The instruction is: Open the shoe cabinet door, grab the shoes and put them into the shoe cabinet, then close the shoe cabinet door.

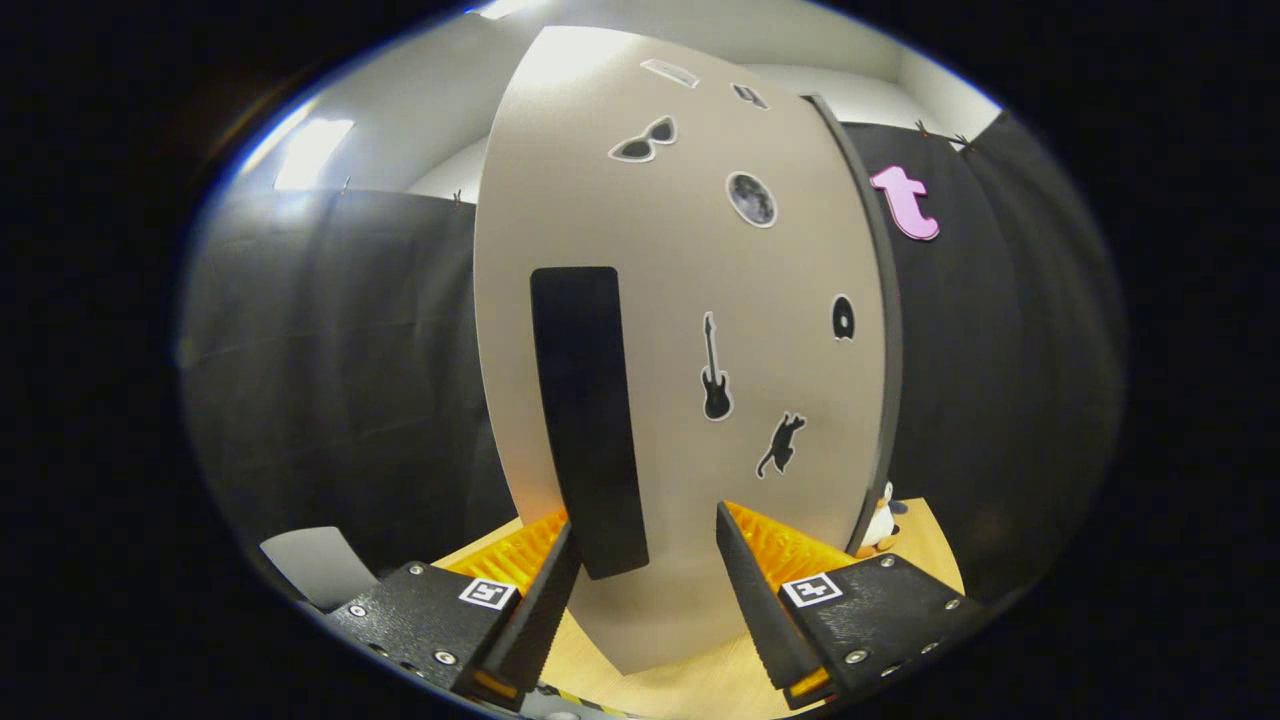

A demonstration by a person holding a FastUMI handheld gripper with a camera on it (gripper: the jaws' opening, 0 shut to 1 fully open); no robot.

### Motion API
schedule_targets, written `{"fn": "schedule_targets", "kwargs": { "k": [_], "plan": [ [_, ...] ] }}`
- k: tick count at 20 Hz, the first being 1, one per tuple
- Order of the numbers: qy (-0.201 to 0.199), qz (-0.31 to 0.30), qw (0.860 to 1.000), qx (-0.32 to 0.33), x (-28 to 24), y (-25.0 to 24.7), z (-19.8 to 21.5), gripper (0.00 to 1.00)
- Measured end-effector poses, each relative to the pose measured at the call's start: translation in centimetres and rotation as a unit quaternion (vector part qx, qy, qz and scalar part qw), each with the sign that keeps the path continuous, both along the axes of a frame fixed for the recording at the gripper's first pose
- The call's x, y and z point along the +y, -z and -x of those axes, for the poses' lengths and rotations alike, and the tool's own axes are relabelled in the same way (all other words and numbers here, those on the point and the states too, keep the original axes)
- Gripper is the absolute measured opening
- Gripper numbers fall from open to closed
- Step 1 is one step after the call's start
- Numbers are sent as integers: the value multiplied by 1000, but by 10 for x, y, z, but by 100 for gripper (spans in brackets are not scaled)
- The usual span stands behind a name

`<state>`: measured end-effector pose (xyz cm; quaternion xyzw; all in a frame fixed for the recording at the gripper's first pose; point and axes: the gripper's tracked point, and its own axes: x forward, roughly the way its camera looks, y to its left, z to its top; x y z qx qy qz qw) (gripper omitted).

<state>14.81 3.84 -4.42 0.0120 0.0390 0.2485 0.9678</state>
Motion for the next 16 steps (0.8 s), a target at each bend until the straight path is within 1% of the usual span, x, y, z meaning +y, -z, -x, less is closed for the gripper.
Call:
{"fn": "schedule_targets", "kwargs": {
  "k": [2, 5, 10, 12, 16],
  "plan": [
    [0, -7, 1000, 2, 30, 2, -23, 86],
    [9, -12, 1000, -7, 63, -2, -56, 93],
    [37, -26, 999, -6, 81, -5, -74, 94],
    [59, -24, 998, -14, 84, -4, -82, 94],
    [89, -20, 996, -17, 89, -2, -91, 95]
  ]
}}
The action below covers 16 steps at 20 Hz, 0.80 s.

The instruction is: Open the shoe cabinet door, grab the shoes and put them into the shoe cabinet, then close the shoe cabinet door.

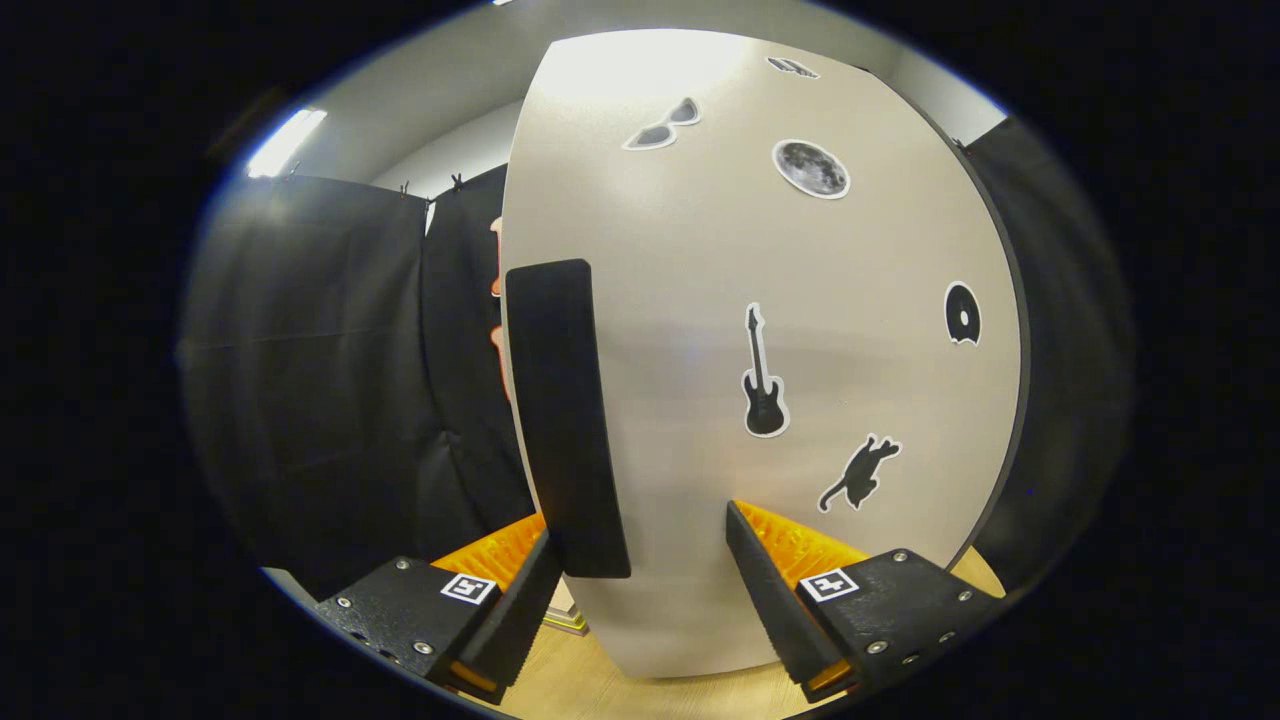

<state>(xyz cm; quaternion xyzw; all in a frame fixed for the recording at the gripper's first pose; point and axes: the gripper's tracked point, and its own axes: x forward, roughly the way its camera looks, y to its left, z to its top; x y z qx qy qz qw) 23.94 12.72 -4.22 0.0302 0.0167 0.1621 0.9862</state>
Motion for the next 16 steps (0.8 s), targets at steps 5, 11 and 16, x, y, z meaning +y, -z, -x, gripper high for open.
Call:
{"fn": "schedule_targets", "kwargs": {
  "k": [5, 11, 16],
  "plan": [
    [34, -13, 999, -13, 2, 0, -8, 96],
    [49, -13, 999, -13, 3, 2, -15, 96],
    [61, -16, 998, -7, 4, 3, -23, 97]
  ]
}}
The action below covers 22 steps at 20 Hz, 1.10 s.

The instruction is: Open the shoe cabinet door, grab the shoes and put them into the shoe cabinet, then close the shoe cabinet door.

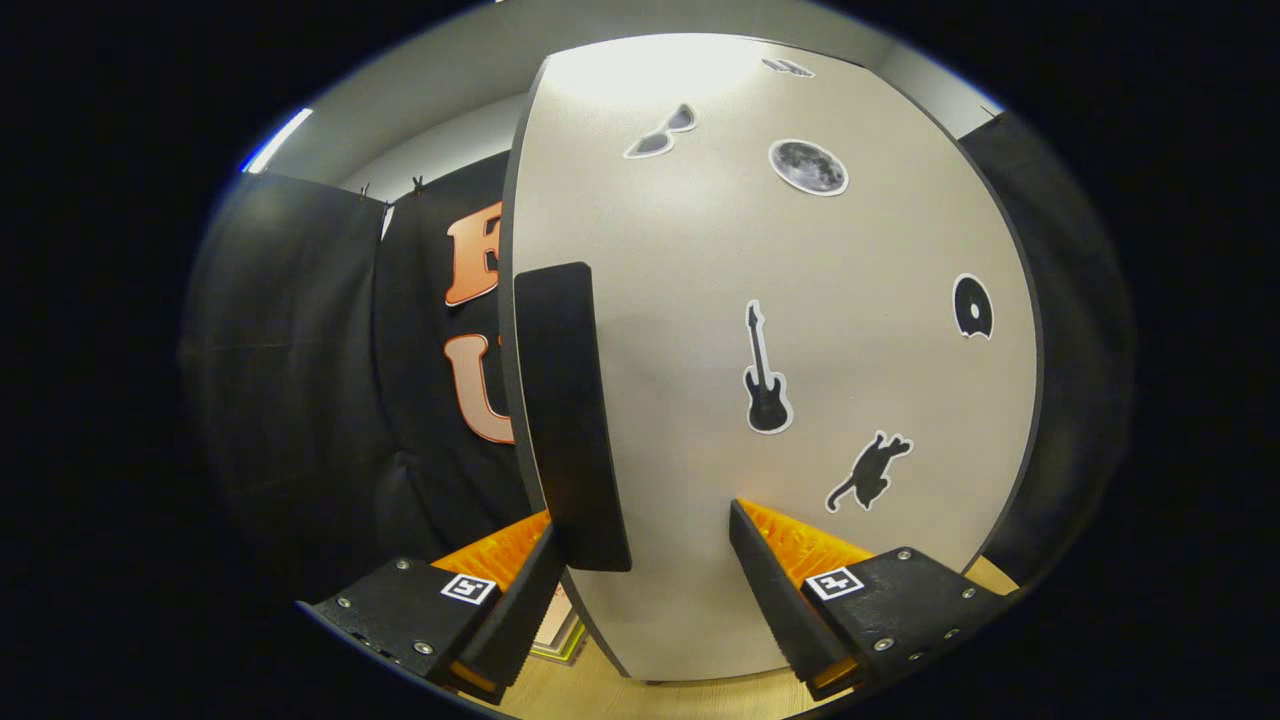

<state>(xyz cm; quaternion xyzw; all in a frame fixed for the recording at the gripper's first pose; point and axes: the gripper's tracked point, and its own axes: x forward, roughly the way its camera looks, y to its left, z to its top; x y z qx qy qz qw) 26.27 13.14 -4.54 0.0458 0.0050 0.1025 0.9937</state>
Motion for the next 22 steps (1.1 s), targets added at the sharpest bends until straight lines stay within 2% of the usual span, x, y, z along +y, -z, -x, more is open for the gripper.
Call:
{"fn": "schedule_targets", "kwargs": {
  "k": [7, 11, 15, 22],
  "plan": [
    [13, -2, 1000, 1, 0, 1, -7, 97],
    [7, -5, 1000, 26, 2, 7, 0, 97],
    [8, 1, 1000, 19, -10, -1, 34, 97],
    [16, 7, 1000, 25, -48, -12, 122, 96]
  ]
}}
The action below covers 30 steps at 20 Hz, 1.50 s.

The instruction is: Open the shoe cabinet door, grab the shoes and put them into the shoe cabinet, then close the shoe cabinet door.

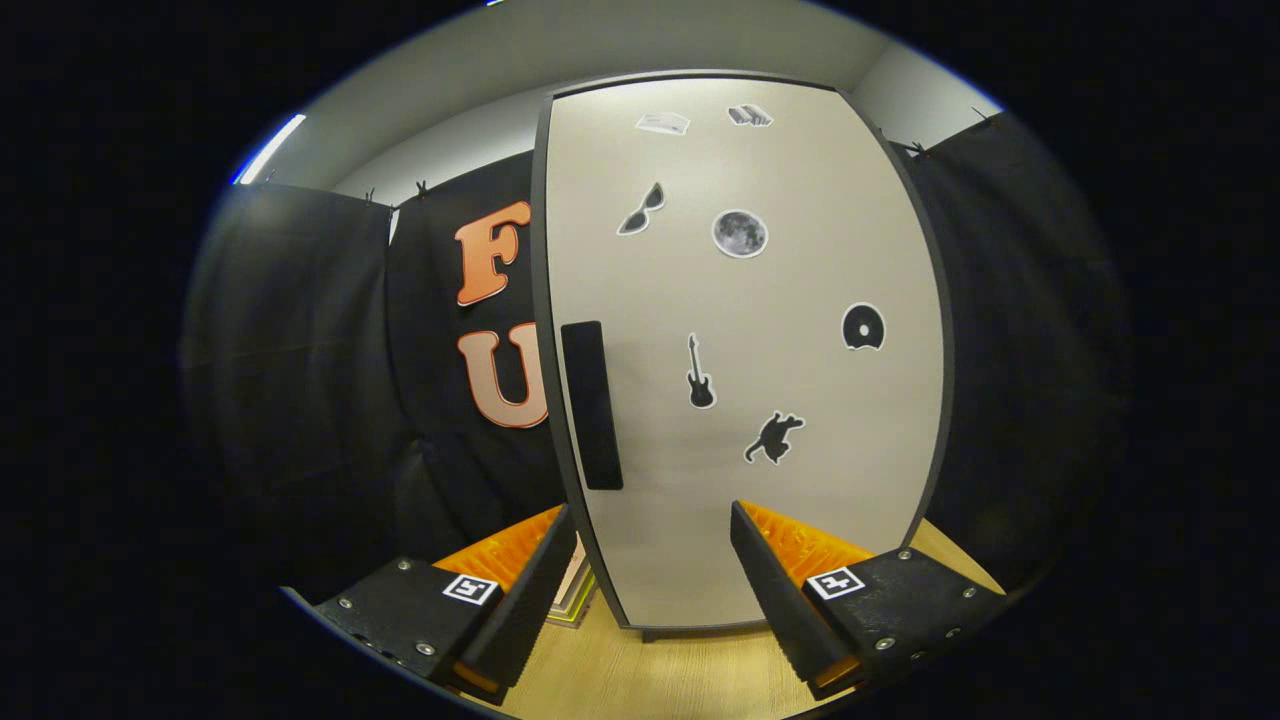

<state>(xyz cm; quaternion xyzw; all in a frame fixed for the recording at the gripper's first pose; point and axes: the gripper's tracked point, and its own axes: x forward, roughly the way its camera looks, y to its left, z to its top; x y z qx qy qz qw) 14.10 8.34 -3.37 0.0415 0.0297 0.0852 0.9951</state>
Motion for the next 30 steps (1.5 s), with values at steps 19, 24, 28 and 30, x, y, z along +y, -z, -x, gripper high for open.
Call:
{"fn": "schedule_targets", "kwargs": {
  "k": [19, 24, 28, 30],
  "plan": [
    [71, 39, 997, -13, -72, -42, 163, 97],
    [80, 38, 996, -21, -82, -47, 172, 96],
    [83, 38, 996, -20, -89, -46, 170, 96],
    [83, 33, 996, -20, -92, -47, 169, 96]
  ]
}}
